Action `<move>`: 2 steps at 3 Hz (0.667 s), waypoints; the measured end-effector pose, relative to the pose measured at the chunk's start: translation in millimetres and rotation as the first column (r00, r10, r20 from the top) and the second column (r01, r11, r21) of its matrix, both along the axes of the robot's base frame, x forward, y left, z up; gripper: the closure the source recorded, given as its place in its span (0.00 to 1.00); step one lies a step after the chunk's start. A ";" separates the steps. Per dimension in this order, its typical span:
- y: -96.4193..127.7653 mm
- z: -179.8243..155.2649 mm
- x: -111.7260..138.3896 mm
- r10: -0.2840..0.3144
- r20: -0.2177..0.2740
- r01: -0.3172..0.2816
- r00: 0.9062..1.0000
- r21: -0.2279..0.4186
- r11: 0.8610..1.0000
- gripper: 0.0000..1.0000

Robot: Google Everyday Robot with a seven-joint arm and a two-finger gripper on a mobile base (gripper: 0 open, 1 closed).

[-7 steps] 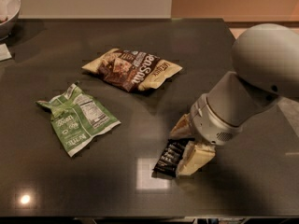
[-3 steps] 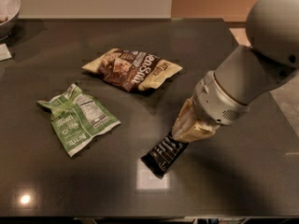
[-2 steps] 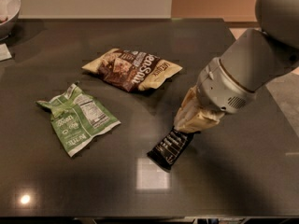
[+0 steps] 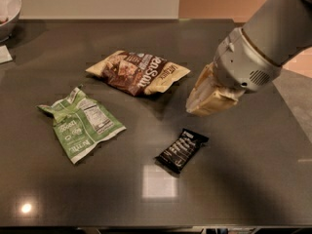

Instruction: Pick rxbar chocolate

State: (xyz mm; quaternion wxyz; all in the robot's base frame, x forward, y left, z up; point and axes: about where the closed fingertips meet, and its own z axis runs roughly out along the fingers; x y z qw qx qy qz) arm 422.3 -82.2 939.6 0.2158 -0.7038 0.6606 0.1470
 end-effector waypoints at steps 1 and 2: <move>1.4 2.2 0.1 0.001 0.007 -0.001 1.000 0.001 1.000 0.82; 2.8 3.5 0.0 0.002 0.011 -0.002 1.000 0.001 1.000 0.59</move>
Offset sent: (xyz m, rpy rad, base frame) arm 0.0002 0.0013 0.0022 0.0009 -0.0067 0.0008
